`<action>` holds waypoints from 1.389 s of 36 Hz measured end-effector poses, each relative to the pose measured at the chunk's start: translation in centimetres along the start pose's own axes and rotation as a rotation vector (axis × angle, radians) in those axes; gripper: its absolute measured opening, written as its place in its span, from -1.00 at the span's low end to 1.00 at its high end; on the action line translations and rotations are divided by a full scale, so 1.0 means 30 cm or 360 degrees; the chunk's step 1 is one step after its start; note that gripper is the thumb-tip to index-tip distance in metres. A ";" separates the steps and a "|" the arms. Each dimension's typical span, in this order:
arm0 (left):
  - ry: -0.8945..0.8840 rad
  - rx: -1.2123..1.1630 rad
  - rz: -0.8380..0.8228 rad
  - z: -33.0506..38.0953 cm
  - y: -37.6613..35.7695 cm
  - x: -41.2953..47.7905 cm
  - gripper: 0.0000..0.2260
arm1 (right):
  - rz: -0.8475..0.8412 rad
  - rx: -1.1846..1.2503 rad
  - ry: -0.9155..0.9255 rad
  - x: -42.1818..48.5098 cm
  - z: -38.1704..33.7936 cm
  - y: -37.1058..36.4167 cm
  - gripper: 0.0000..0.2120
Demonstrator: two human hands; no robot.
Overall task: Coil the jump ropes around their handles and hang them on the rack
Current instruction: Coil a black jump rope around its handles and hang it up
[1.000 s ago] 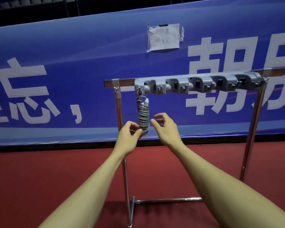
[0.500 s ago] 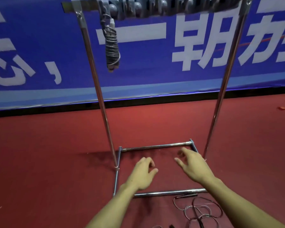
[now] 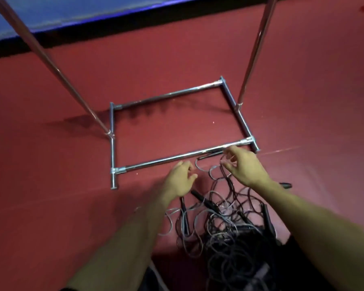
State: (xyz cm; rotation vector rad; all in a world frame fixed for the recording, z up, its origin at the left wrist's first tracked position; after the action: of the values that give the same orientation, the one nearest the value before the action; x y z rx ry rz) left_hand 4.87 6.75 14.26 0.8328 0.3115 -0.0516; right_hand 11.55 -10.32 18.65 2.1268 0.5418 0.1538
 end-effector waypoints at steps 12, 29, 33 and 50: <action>0.0129 -0.0088 -0.0370 -0.202 -0.496 0.078 -0.75 | -0.0203 0.0070 -0.0424 -0.129 0.379 -0.406 -0.78; 0.0112 -0.0081 -0.0286 -0.216 -0.680 0.292 -0.65 | 0.0018 0.0321 -0.0697 -0.141 0.568 -0.516 -0.77; 0.0110 -0.0278 -0.0147 -0.204 -0.613 0.311 -0.78 | 0.0102 0.0323 -0.0617 -0.093 0.562 -0.481 -0.73; -0.0217 -0.1313 0.0206 0.306 0.175 0.175 -0.77 | 0.0413 0.0982 -0.0047 0.067 0.001 0.125 -0.81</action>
State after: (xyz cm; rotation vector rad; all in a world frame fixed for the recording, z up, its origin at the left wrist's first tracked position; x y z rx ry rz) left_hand 13.07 3.95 22.28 0.0277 0.1248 0.1356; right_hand 14.56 -11.30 21.49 2.7950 0.3137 0.1074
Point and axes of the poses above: each hand's wrist, its own x-axis towards the middle knuckle, its own y-axis out of the back of the hand, z = x × y, the point moved 9 cm from there along x, towards the middle knuckle, and after that the axes turned 2 degrees about -x, right-handed, at the moved point
